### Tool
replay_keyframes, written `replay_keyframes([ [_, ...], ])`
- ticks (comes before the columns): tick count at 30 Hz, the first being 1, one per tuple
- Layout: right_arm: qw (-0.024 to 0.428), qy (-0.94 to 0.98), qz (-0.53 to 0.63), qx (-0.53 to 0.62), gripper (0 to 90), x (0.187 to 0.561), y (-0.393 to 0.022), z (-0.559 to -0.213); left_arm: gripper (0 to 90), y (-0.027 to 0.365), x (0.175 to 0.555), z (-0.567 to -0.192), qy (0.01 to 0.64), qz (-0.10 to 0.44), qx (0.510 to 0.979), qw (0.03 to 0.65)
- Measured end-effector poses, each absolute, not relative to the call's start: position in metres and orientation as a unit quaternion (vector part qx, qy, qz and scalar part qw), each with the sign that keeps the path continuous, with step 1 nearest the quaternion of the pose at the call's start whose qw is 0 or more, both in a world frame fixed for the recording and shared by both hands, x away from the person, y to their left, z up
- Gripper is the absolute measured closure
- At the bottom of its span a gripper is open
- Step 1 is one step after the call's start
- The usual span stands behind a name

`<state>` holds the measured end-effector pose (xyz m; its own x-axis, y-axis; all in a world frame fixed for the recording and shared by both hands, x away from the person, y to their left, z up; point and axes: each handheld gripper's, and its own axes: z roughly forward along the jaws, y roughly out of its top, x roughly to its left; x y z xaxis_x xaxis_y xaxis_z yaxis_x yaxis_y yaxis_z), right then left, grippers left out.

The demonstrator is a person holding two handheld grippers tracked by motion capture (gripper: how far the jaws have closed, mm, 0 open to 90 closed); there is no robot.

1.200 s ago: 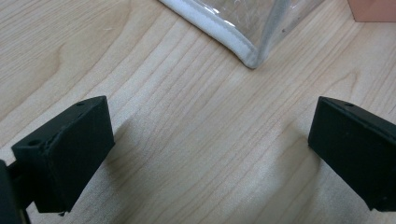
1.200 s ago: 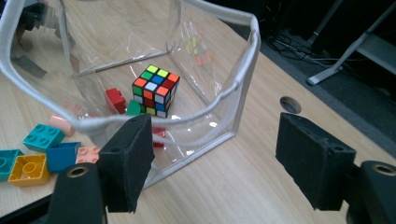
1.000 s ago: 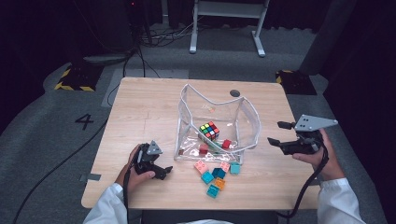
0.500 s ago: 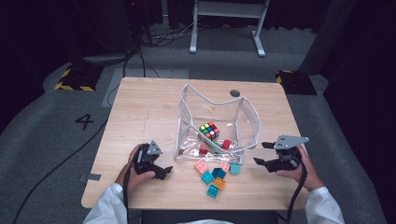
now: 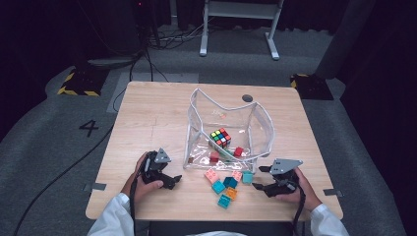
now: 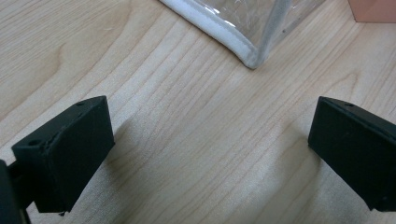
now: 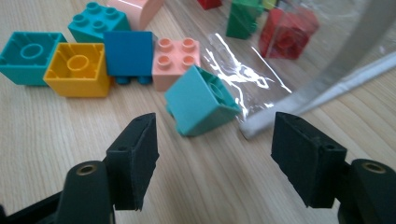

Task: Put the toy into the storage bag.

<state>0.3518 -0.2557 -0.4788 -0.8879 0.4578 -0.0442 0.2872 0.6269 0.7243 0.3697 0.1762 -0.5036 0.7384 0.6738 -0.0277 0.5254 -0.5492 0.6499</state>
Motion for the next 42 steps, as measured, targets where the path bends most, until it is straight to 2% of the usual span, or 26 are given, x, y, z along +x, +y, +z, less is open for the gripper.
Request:
replay_keyframes([
  [10, 0.114, 0.893, 0.393, 0.188, 32.1, 0.354, -0.234, -0.485, 0.3, 0.176, 0.37, -0.504, 0.344, 0.113, 0.873, 0.328],
  [16, 0.098, 0.897, 0.386, 0.19, 32.2, 0.357, -0.224, -0.489, 0.3, 0.176, 0.37, -0.504, 0.343, 0.113, 0.873, 0.328],
  [21, 0.109, 0.904, 0.372, 0.182, 33.2, 0.358, -0.219, -0.493, 0.3, 0.176, 0.37, -0.504, 0.343, 0.113, 0.873, 0.328],
  [28, 0.134, 0.904, 0.366, 0.176, 42.5, 0.354, -0.218, -0.494, 0.3, 0.176, 0.37, -0.504, 0.343, 0.113, 0.873, 0.328],
  [33, 0.148, 0.904, 0.366, 0.163, 54.3, 0.35, -0.22, -0.495, 0.3, 0.176, 0.37, -0.504, 0.343, 0.113, 0.873, 0.328],
  [42, 0.144, 0.904, 0.369, 0.161, 55.6, 0.347, -0.223, -0.495, 0.3, 0.176, 0.37, -0.504, 0.344, 0.113, 0.873, 0.328],
])
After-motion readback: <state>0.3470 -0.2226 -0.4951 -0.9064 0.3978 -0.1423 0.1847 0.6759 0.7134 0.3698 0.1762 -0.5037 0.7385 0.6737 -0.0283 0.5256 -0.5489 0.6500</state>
